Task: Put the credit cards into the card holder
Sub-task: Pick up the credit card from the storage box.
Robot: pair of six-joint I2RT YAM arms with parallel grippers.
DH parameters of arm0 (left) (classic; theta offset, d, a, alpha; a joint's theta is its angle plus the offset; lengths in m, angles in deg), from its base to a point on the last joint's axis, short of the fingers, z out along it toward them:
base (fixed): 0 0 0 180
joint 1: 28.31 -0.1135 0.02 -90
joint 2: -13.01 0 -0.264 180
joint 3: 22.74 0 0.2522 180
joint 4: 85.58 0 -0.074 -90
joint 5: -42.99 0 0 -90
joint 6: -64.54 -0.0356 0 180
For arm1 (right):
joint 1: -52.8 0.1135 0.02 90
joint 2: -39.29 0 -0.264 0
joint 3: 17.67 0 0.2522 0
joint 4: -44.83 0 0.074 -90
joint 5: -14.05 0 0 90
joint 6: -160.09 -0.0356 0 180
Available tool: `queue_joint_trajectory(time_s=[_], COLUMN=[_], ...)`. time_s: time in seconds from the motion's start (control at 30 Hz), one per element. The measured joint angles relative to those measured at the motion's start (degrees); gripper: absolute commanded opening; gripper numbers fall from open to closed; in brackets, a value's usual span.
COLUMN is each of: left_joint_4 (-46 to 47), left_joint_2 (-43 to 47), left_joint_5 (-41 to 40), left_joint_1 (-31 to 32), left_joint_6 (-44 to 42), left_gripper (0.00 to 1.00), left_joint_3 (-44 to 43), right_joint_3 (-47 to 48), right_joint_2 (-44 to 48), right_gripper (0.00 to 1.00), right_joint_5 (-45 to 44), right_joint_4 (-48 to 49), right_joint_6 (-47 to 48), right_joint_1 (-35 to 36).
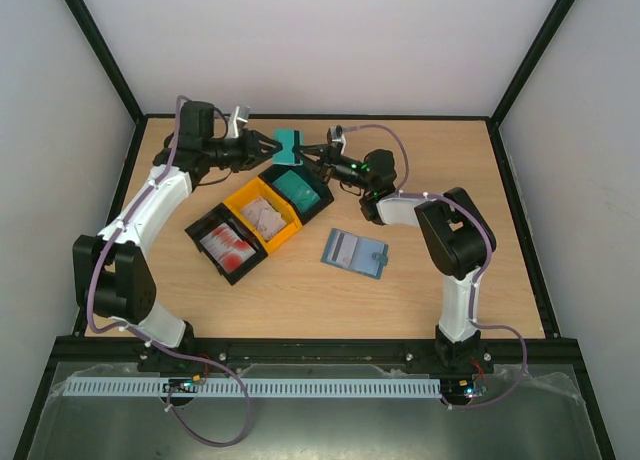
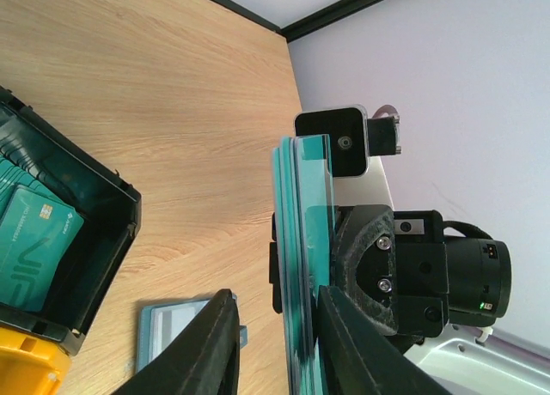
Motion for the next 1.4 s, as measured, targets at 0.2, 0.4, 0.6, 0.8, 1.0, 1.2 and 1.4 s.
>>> queue_joint_trajectory(time_s=[0.2, 0.4, 0.6, 0.8, 1.0, 1.2, 1.4], left_joint_4=[-0.11, -0.2, -0.46, -0.46, 0.39, 1.14, 1.05], left_joint_2=[0.04, 0.79, 0.9, 0.9, 0.9, 0.9, 0.79], left_joint_5=[0.39, 0.85, 1.14, 1.4, 1.38, 1.38, 1.38], left_joint_1=[-0.59, -1.66, -2.43, -2.62, -2.99, -3.15, -3.15], left_joint_6=[-0.37, -0.59, -0.76, -0.61, 0.63, 1.11, 0.98], left_gripper=[0.28, 0.31, 0.38, 0.43, 0.48, 0.46, 0.31], left_joint_3=[0.26, 1.64, 1.95, 1.95, 1.9, 1.84, 1.84], right_joint_3=[-0.44, -1.36, -1.51, -2.38, -3.1, -3.65, -3.76], right_joint_2=[-0.02, -0.15, -0.2, -0.2, -0.2, -0.2, -0.2], right_gripper=[0.02, 0.02, 0.02, 0.02, 0.02, 0.02, 0.02], right_joint_5=[-0.2, -0.2, -0.22, -0.04, 1.01, 2.16, 3.02], right_joint_4=[1.2, 2.05, 3.37, 4.81, 6.51, 7.96, 8.92], right_joint_6=[-2.16, -3.67, -4.57, -4.94, -5.16, -5.73, -6.25], right_joint_1=[0.0, -0.02, -0.04, -0.04, -0.04, -0.04, -0.04])
